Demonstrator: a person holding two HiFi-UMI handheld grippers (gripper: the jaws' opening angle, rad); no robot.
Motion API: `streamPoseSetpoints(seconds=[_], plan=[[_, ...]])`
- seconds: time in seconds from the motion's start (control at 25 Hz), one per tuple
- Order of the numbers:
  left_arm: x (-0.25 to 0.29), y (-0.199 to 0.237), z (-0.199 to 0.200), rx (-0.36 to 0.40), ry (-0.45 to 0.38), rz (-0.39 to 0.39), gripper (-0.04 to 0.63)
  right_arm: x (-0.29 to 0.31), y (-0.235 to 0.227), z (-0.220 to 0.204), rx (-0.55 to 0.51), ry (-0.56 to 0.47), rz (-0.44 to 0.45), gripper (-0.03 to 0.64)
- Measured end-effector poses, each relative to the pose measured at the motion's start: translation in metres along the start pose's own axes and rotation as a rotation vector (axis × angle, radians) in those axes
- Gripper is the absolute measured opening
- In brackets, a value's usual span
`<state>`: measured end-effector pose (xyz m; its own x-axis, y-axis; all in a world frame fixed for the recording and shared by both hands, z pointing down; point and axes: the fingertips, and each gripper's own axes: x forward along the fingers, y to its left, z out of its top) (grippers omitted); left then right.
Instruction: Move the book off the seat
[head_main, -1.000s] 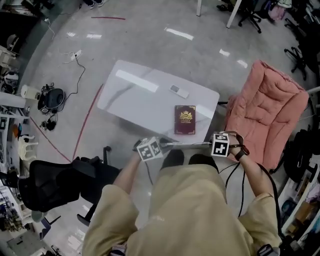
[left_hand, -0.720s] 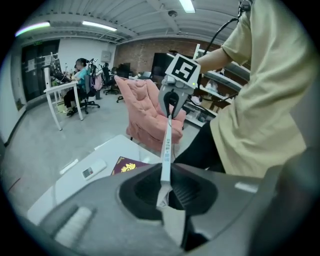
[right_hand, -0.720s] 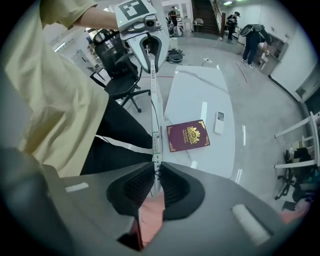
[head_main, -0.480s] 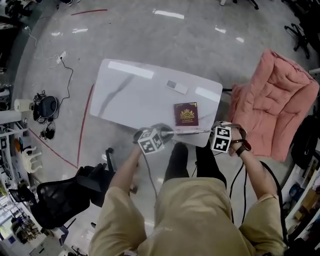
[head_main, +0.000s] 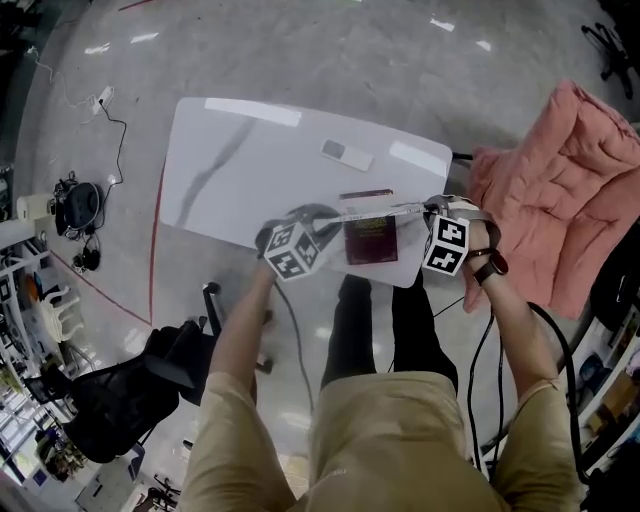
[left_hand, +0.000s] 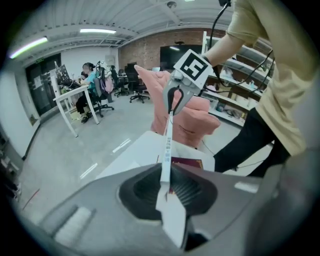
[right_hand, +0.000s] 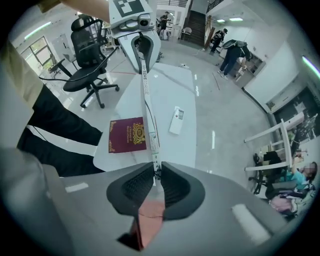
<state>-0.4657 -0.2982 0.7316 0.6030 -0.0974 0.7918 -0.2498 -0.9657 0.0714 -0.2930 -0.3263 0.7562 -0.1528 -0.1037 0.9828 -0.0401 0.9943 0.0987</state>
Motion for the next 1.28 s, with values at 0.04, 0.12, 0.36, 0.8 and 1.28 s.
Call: streamPoseSetpoints(seconds=[0.04,0.12,0.36,0.8,1.28], plan=[[0.002,0.007,-0.002,-0.002,-0.002,0.013,0.046,0.003,-0.007,0.002,-0.003,-0.001,-0.023,0.049],[0.005,0.017,-0.005,0.010,-0.003,0.047,0.048,0.009,-0.017,0.005,-0.003,-0.003,-0.066,0.051],[0.024,0.013,-0.025,0.136,0.013,0.183,0.048,0.033,-0.006,0.003,0.017,-0.003,-0.133,0.051],[0.049,-0.050,-0.060,0.069,0.017,0.104,0.048,0.051,0.063,-0.007,-0.020,0.011,-0.052,0.051],[0.099,-0.097,-0.120,-0.039,0.080,-0.031,0.063,0.113,0.137,-0.020,0.032,0.052,0.127,0.052]])
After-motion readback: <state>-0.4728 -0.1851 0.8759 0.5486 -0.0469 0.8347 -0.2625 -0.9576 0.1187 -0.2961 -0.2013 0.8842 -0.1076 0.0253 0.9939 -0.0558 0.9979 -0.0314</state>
